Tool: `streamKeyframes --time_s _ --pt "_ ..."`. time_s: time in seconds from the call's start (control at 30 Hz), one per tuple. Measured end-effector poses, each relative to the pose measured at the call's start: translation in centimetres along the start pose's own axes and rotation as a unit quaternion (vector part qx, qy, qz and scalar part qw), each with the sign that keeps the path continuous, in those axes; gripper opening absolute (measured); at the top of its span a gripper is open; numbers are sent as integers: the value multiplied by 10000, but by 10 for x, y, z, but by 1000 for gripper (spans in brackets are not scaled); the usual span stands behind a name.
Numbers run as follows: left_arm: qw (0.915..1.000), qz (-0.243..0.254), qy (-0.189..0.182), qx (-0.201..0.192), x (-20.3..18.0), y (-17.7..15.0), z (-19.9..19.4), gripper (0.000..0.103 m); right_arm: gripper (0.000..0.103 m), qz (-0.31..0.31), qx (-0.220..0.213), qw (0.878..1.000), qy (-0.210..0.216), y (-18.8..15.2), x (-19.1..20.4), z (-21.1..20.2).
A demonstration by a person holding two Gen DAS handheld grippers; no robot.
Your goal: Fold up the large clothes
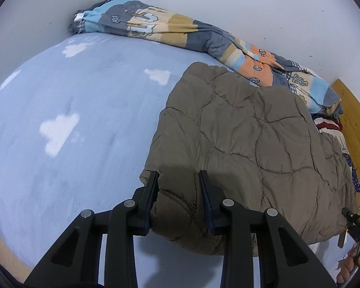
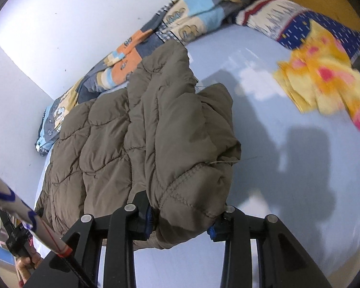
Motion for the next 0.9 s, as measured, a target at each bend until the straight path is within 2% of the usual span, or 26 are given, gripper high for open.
streamKeyframes --time_s 0.2,0.5,0.6,0.63,0.67,0.7,0.73,0.77,0.8,0.9 --pt "9999 -52 69 98 9 -35 -3 33 36 415 295 9987 -81 -36 -32 4" --pt "9999 -49 155 36 15 -41 4 37 40 575 539 9964 -310 -46 -52 29" --pt "9997 -98 229 39 18 -41 5 42 48 707 588 9954 -269 -48 -58 31" --pt "9996 -135 237 29 21 -41 4 45 54 861 643 9940 -201 -49 -62 31" --pt "9996 -185 228 26 24 -41 2 46 65 1031 709 9920 -143 -49 -67 30" --pt "9994 -258 213 36 28 -41 0 49 72 1183 770 9898 -176 -49 -73 28" --pt "9993 -324 200 32 32 -40 -2 57 78 1320 771 9881 -156 -49 -79 24" --pt "9988 -447 189 11 39 -38 -6 62 79 1425 752 9869 -63 -49 -83 19" --pt "9982 -586 157 -27 44 -37 -11 63 79 1545 740 9852 54 -48 -87 14" --pt "9945 -893 411 -353 65 -26 -29 62 79 1741 615 9827 147 -49 -97 -3"
Point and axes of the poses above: each gripper's, at about its wrist camera, not at the fingertips, and z roughly the way its jaws point, x to its left, y to its top, the point moved 8 cm from there along z, roughly the way its jaws point, and after that the axes turned 1 degree about -y, right-handed, at the moved point
